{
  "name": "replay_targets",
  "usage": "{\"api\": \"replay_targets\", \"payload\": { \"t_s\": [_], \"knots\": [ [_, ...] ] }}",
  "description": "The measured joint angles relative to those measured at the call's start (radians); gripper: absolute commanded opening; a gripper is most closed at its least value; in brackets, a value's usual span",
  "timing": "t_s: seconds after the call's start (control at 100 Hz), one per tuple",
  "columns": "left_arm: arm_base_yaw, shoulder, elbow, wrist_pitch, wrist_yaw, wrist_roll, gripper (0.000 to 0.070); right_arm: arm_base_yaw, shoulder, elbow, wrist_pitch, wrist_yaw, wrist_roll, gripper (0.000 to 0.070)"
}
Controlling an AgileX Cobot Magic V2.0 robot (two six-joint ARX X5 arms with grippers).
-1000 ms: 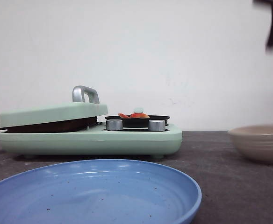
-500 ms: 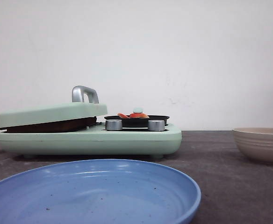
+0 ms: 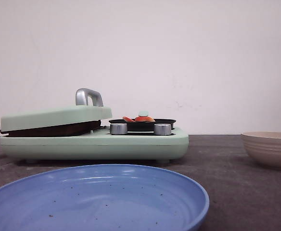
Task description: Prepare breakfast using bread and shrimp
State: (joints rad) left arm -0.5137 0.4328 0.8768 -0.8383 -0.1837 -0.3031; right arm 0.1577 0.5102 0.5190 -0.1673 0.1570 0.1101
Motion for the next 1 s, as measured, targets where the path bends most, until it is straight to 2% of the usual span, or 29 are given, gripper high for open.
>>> {"api": "replay_targets", "payload": {
  "t_s": [0.57,0.69,0.8,0.9,1.0],
  "knots": [
    [0.000,0.000,0.000,0.000,-0.001,0.000,0.0011,0.000,0.001,0.000,-0.001,0.000,0.000,0.0004],
    [0.006,-0.014,0.000,0.012,-0.063,0.002,0.0011,0.000,0.001,0.000,-0.001,0.000,0.000,0.0004],
    [0.031,-0.061,0.000,0.008,-0.074,0.003,0.0011,0.000,0.001,0.000,-0.001,0.000,0.000,0.0004],
    [0.070,-0.118,-0.006,0.032,-0.088,0.038,0.0011,0.000,0.001,0.000,-0.001,0.000,0.000,0.0004],
    [0.133,-0.161,-0.094,0.192,-0.126,0.133,0.0012,0.000,0.001,0.000,-0.001,0.000,0.000,0.0004]
  ]
}}
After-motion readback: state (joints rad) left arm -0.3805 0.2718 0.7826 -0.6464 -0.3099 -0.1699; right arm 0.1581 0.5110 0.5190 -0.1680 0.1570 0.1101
